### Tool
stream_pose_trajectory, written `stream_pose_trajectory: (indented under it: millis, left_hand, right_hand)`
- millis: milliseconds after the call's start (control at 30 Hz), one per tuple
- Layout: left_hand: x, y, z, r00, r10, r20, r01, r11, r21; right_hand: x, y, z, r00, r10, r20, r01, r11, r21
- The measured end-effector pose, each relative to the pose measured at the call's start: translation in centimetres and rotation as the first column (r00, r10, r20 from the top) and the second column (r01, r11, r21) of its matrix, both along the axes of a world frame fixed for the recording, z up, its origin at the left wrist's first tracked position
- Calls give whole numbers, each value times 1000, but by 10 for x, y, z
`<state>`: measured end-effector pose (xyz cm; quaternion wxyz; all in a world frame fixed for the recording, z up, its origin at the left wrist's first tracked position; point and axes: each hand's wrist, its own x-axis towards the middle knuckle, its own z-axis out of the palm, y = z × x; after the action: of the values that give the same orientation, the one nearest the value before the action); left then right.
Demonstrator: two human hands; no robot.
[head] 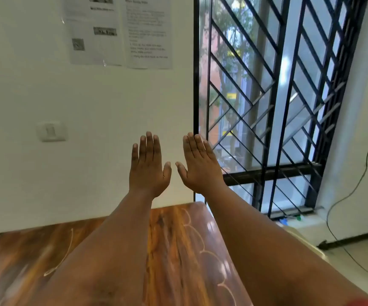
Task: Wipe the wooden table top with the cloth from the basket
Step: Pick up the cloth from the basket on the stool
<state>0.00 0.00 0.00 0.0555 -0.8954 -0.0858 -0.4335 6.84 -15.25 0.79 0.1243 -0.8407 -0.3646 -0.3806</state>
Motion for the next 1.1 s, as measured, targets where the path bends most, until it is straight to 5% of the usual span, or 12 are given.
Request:
stream_pose_trajectory:
  millis: [433, 667, 767, 833, 1100]
  left_hand:
    - [15, -64, -134, 911, -76, -404, 16, 989, -149]
    - [37, -131, -180, 878, -94, -469, 27, 989, -147]
    - [56, -181, -193, 871, -138, -471, 41, 977, -211]
    - [79, -219, -204, 817, -186, -546, 22, 956, -293]
    - [157, -352, -226, 642, -240, -729, 107, 969, -225]
  right_hand:
    - [-9, -64, -122, 910, -138, -391, 76, 982, -171]
    - [11, -132, -176, 903, -274, -330, 187, 944, -272]
    - [32, -180, -197, 828, -329, -454, 203, 931, -303]
    - [49, -215, -207, 797, -363, -482, 224, 920, -323]
    - [104, -352, -230, 813, -374, -447, 249, 916, -314]
